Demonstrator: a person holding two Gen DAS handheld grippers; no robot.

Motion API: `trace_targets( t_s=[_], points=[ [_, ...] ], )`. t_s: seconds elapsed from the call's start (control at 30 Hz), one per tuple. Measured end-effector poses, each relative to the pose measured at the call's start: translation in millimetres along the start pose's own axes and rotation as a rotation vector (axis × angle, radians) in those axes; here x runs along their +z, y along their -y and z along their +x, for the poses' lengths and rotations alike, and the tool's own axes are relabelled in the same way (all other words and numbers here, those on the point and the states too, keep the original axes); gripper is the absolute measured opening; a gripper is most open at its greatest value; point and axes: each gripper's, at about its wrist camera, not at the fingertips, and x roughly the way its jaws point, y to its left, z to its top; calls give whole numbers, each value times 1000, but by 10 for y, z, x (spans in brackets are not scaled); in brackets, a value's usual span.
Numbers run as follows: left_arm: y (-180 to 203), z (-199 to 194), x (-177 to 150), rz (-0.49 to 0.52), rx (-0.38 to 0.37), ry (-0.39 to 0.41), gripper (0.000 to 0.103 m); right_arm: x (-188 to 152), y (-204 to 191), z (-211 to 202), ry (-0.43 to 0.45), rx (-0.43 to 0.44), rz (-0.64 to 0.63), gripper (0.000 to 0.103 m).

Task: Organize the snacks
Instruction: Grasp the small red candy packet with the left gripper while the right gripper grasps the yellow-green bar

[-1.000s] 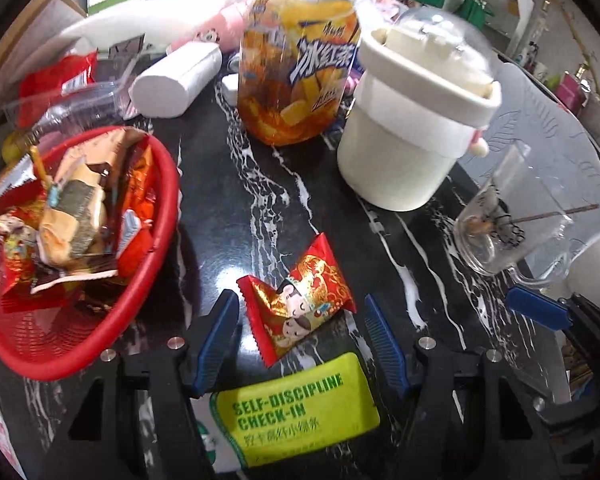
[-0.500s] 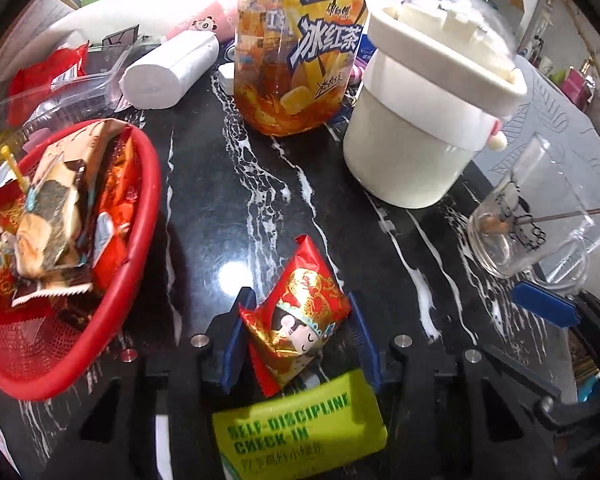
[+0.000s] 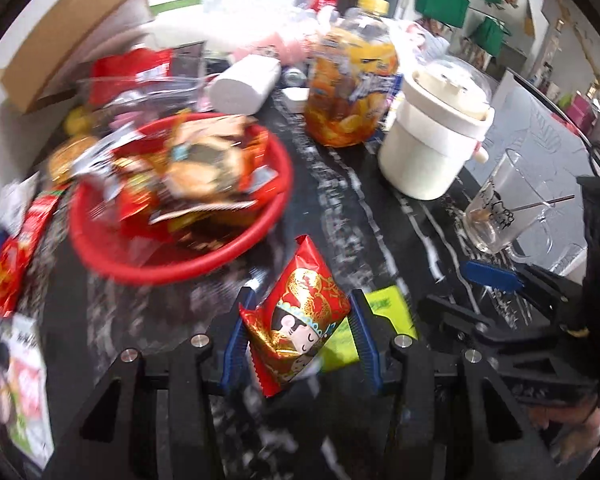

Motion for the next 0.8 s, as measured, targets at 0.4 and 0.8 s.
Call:
trace_targets(
  t_s=[0.4, 0.8],
  points=[
    [-439, -151, -333, -121, 54, -26, 46, 158, -452, 332, -91, 189, -296, 81],
    [-513, -161, -441, -158, 48, -43, 46, 150, -759, 612, -234, 256, -549, 81]
  ],
)
